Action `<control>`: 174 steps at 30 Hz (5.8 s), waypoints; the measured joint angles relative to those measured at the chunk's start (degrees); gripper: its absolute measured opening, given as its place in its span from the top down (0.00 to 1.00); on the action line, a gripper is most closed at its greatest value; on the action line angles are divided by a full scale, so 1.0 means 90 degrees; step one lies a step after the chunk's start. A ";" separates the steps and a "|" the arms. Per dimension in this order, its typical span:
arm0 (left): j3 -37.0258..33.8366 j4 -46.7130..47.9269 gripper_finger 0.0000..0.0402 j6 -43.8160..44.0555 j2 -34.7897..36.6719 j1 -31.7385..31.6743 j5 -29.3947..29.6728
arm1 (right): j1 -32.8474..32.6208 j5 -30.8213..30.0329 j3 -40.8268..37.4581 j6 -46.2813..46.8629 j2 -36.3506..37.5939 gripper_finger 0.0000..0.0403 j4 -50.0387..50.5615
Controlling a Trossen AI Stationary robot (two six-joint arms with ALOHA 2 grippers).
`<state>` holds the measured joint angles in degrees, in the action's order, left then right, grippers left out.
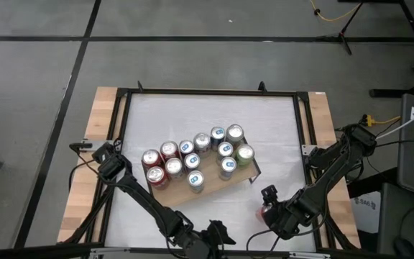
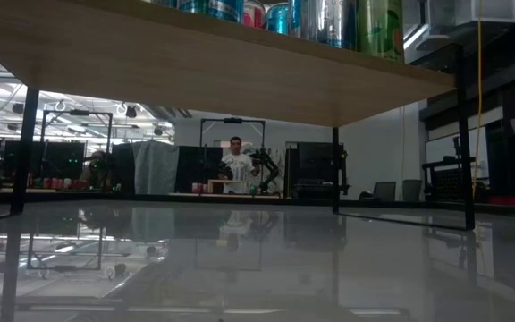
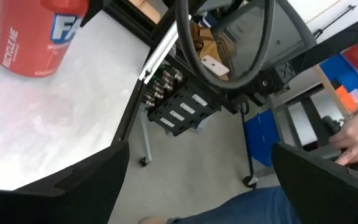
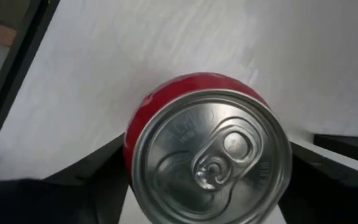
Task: Place canned beverage on shelf
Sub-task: Put the red soda can on the shelf
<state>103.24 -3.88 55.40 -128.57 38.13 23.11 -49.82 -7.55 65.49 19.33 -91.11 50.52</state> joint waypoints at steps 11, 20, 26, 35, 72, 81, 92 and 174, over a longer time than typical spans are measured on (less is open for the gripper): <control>0.0000 -0.0063 0.04 -0.0002 0.0000 -0.0050 -0.0005 | 0.0000 0.0053 -0.0005 -0.0010 -0.0013 0.26 -0.0746; 0.0000 -0.0058 0.04 0.0042 0.0000 0.0003 -0.0214 | 0.0422 -0.0044 -0.0005 -0.0015 -0.0015 0.28 -0.1616; 0.0001 -0.0053 0.04 0.0353 0.0000 0.0220 -0.0341 | 0.0698 -0.0045 0.0041 -0.0138 -0.0049 0.28 -0.2104; 0.0002 0.0220 0.04 0.0814 0.0159 0.0582 -0.0323 | 0.0911 0.0010 0.1249 -0.0563 -0.1076 0.28 -0.2067; 0.0005 0.1841 0.04 0.2118 0.0561 0.1460 -0.0289 | 0.1622 -0.0038 0.3597 -0.0852 -0.2919 0.18 -0.0657; 0.0005 0.2014 0.04 0.2092 0.0561 0.1414 -0.0267 | 0.1622 -0.0043 0.3599 -0.0851 -0.2914 0.09 -0.0672; 0.0005 0.1701 0.04 0.0960 0.0556 0.1049 0.0146 | 0.1615 -0.0042 0.4179 -0.0852 -0.2895 0.09 0.0050; 0.2919 0.4342 0.04 -0.3514 0.0862 -0.0946 0.1307 | -0.0376 -0.3381 -0.4306 -0.3377 0.9673 0.09 -0.5200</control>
<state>129.51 35.20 23.77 -120.81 29.61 34.87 -53.21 -37.98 26.74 -11.06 -4.05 3.72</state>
